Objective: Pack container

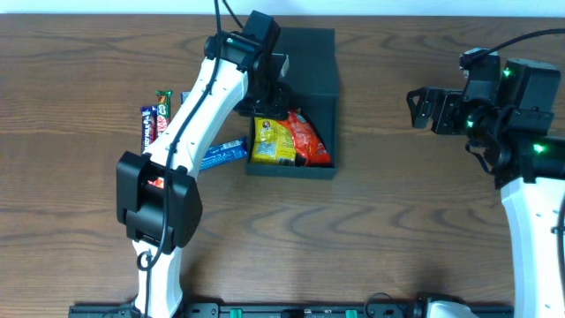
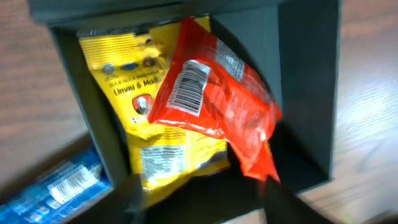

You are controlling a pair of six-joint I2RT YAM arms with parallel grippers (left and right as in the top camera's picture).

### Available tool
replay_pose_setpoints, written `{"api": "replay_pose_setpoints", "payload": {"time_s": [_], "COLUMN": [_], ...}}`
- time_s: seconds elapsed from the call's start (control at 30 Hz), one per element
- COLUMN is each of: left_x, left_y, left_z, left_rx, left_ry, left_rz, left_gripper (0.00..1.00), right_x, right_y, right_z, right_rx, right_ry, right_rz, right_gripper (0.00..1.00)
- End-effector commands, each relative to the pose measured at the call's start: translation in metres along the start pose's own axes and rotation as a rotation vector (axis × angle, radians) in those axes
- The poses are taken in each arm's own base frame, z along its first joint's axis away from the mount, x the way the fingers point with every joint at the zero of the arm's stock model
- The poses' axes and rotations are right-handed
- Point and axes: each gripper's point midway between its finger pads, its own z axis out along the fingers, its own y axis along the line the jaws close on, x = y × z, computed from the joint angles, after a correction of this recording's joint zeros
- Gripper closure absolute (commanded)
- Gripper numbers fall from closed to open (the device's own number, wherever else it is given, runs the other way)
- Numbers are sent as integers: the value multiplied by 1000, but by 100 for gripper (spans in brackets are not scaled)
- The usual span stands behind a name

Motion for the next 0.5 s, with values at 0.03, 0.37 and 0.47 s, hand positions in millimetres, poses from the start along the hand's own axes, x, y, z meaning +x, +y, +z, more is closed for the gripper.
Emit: {"api": "replay_pose_setpoints", "payload": {"time_s": [0.03,0.37,0.47], "left_x": [4,18,19], "left_y": [-2,-29,-25], "left_z": [0,20,34], "left_rx": [-2,11,4], "left_ry": [5,68,99], "left_rz": [-259,-265,-288], "left_gripper": [5,5,4], "right_x": [-1,-1,-1], "right_y": [1,1,1], "right_z": [-1,-1,-1], "right_rx": [-10,-10,-10], "right_ry": [-2,-1,-1], "right_rz": [-11,-11,-11], "right_gripper": [1,1,1]}}
